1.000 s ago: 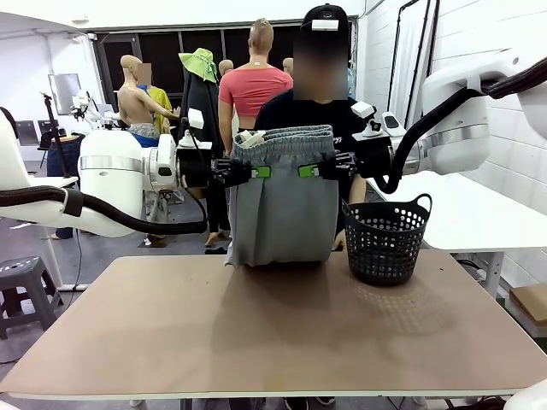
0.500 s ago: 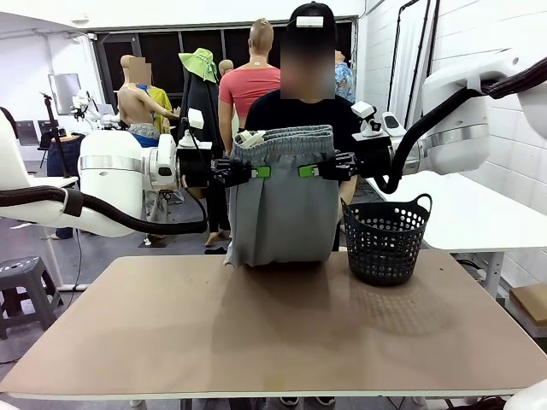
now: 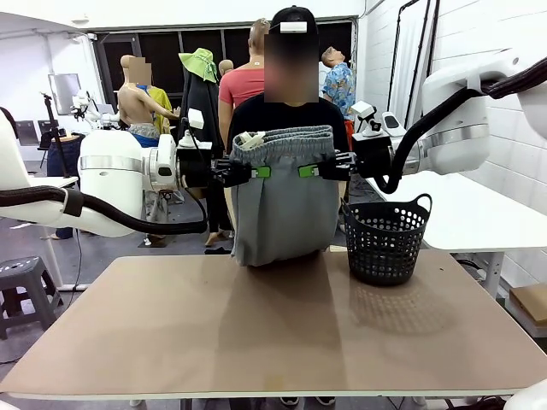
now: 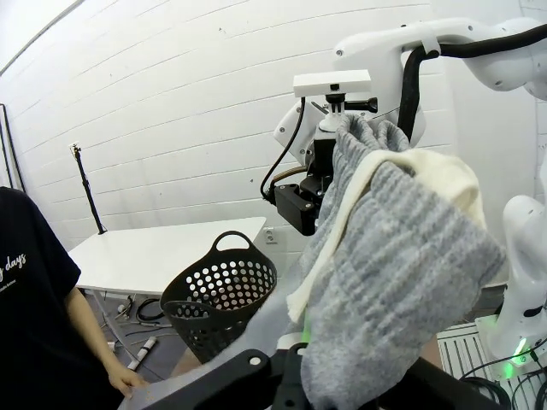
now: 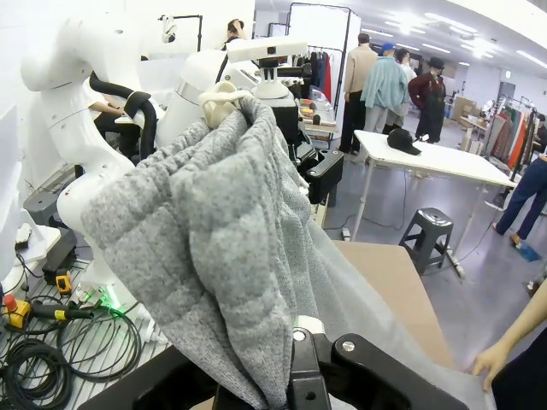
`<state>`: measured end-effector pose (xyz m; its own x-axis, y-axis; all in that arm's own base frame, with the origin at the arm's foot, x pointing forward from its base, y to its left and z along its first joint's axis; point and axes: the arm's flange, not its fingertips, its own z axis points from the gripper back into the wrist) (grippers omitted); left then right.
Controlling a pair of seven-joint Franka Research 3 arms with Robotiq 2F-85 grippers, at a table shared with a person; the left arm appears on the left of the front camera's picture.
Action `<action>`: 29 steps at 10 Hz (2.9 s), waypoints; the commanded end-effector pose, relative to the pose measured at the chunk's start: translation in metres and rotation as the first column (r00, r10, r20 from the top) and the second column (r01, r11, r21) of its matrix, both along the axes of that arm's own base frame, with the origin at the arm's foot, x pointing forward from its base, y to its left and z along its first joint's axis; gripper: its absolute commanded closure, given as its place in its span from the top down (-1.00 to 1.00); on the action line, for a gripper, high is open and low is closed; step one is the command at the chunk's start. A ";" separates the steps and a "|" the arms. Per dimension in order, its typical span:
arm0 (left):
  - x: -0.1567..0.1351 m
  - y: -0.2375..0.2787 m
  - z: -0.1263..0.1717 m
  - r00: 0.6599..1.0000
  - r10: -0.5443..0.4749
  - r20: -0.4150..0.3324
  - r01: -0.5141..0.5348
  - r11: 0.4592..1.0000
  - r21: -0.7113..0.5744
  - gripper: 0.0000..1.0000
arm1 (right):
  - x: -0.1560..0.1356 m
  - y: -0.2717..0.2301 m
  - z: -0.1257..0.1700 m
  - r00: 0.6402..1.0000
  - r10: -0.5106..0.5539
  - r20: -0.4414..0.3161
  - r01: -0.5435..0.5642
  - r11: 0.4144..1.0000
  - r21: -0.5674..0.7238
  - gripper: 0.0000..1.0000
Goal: Fold the training pants.
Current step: Release the ends of the Training pants and then grab the overlapped ends.
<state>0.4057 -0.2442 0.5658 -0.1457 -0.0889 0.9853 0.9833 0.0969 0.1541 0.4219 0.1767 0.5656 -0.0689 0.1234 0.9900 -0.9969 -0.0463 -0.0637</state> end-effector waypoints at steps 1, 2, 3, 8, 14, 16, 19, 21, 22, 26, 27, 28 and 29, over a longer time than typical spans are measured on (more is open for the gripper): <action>-0.002 -0.001 0.004 1.000 0.010 0.004 -0.010 1.000 -0.006 -1.00 | -0.004 0.000 0.002 1.000 -0.011 0.001 0.011 1.000 0.011 -1.00; -0.002 -0.001 0.004 1.000 0.010 0.004 -0.010 1.000 -0.006 -1.00 | -0.004 0.000 0.002 1.000 -0.011 0.001 0.011 1.000 0.011 -1.00; -0.002 -0.001 0.004 1.000 0.010 0.004 -0.010 1.000 -0.006 -1.00 | -0.004 0.000 0.002 1.000 -0.011 0.001 0.011 1.000 0.011 -1.00; -0.002 -0.001 0.004 1.000 0.010 0.004 -0.010 1.000 -0.006 -1.00 | -0.004 0.000 0.002 1.000 -0.011 0.001 0.011 1.000 0.011 -1.00; -0.002 -0.001 0.004 1.000 0.010 0.004 -0.010 1.000 -0.006 -1.00 | -0.004 0.000 0.002 1.000 -0.011 0.001 0.011 1.000 0.011 -1.00; -0.002 -0.001 0.004 1.000 0.010 0.004 -0.010 1.000 -0.006 -1.00 | -0.004 0.000 0.002 1.000 -0.011 0.001 0.011 1.000 0.011 -1.00; -0.002 -0.001 0.004 1.000 0.010 0.004 -0.010 1.000 -0.006 -1.00 | -0.004 0.000 0.002 1.000 -0.011 0.001 0.011 1.000 0.011 -1.00; -0.002 -0.001 0.004 1.000 0.010 0.004 -0.010 1.000 -0.006 -1.00 | -0.004 0.000 0.002 1.000 -0.011 0.001 0.011 1.000 0.011 -1.00; -0.002 -0.001 0.004 1.000 0.010 0.004 -0.010 1.000 -0.006 -1.00 | -0.004 0.000 0.002 1.000 -0.011 0.001 0.011 1.000 0.011 -1.00; -0.002 -0.001 0.004 1.000 0.010 0.004 -0.010 1.000 -0.006 -1.00 | -0.004 0.000 0.002 1.000 -0.011 0.001 0.011 1.000 0.011 -1.00; -0.002 -0.001 0.004 1.000 0.010 0.004 -0.010 1.000 -0.006 -1.00 | -0.004 0.000 0.002 1.000 -0.011 0.001 0.011 1.000 0.011 -1.00; -0.002 -0.001 0.004 1.000 0.010 0.004 -0.010 1.000 -0.006 -1.00 | -0.004 0.000 0.002 1.000 -0.011 0.001 0.011 1.000 0.011 -1.00; -0.002 -0.001 0.004 1.000 0.010 0.004 -0.010 1.000 -0.006 -1.00 | -0.004 0.000 0.002 1.000 -0.011 0.001 0.011 1.000 0.011 -1.00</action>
